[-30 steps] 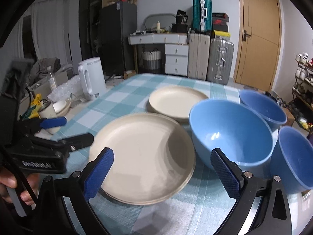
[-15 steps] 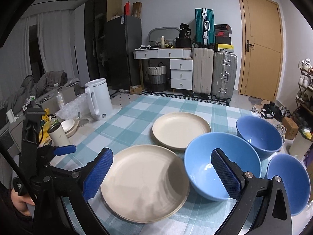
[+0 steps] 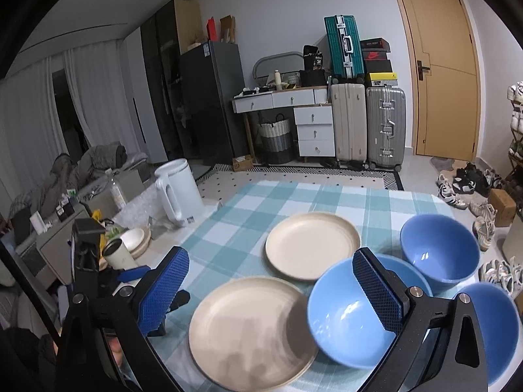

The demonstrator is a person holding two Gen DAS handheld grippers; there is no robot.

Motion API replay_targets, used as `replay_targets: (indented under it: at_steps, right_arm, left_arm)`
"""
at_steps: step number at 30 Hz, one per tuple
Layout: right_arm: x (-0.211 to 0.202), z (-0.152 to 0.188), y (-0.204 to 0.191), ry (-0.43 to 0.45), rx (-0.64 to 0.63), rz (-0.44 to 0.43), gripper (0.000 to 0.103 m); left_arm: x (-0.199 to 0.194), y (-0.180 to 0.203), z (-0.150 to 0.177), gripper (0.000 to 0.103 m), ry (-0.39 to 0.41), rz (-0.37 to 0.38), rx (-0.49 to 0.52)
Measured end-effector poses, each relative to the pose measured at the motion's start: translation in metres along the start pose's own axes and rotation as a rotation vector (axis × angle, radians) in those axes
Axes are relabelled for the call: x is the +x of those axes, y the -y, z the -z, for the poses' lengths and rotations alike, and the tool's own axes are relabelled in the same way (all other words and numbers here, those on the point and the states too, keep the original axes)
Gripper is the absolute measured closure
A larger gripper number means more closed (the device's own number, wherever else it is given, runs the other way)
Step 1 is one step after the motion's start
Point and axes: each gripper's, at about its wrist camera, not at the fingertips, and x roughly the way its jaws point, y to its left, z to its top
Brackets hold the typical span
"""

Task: Organize plates and bowls
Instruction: 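Withdraw both grippers and move them toward the remaining cream plate, then close both grippers on the rim of the remaining cream plate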

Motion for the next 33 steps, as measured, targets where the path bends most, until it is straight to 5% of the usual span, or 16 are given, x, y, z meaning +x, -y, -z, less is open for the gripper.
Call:
replay_targets:
  at_steps: [15,33]
  right_arm:
    - [0.011,-0.052,0.034,-0.017,0.027,-0.02,0.001]
    - [0.081,-0.084,0.084,-0.12,0.077,0.036,0.001]
  left_arm:
    - [0.022,0.007,-0.053,0.001,-0.006,0.003,-0.025]
    - [0.081,0.004,-0.1,0.001,-0.066,0.027,-0.062]
